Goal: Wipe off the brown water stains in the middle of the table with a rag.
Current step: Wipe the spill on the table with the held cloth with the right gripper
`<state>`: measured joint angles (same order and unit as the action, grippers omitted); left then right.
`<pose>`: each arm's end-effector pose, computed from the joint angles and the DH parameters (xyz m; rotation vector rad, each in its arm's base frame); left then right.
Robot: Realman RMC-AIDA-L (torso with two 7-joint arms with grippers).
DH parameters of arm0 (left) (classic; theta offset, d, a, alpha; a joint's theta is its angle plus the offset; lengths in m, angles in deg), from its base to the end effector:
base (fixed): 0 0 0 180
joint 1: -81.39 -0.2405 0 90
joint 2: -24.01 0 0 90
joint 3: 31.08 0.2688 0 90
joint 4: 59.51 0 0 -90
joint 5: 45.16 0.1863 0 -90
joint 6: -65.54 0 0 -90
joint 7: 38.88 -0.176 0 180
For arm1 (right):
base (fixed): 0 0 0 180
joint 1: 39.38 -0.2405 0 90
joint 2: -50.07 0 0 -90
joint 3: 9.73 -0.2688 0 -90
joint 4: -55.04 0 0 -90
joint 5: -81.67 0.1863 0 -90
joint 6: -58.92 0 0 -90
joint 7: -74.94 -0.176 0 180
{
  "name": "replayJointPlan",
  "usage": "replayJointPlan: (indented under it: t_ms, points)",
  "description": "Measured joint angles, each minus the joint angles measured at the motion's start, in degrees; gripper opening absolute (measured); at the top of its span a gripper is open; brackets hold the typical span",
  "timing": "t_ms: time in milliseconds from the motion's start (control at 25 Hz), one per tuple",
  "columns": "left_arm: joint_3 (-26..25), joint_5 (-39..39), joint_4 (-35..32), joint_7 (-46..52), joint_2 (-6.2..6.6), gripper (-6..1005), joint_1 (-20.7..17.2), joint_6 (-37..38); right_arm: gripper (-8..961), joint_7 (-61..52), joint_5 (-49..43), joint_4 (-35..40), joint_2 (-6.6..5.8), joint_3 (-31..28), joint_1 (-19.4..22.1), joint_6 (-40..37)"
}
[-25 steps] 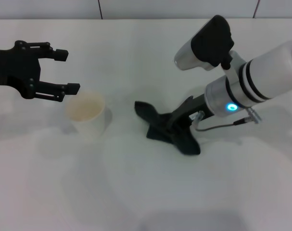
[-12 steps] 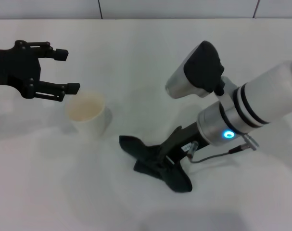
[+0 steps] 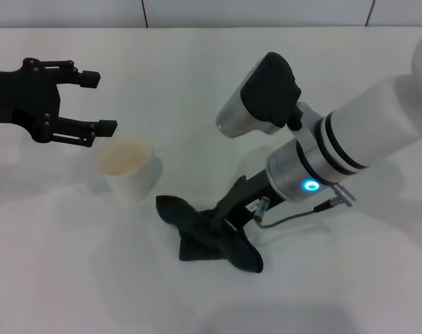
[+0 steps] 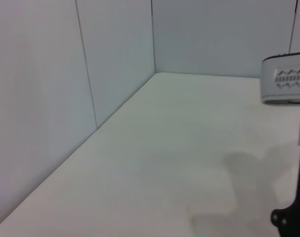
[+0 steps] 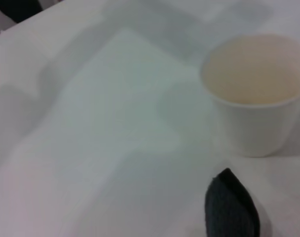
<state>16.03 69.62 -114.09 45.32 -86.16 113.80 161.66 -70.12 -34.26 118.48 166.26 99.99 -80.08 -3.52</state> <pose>-0.2272 0.3539 0.0445 -2.8289 -0.2137 -0.3815 0.1406 0.3180 -0.1397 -2.9656 0.7363 -0.1686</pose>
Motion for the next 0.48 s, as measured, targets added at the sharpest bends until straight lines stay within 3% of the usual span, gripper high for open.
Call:
replayJointPlan:
  t_ms: [480]
  points:
    - [0.0, -0.3, -0.7, 0.0, -0.55, 884, -0.7, 0.0, 153, 0.1, -2.0, -7.0, -0.39, -1.1, -2.7, 6.7]
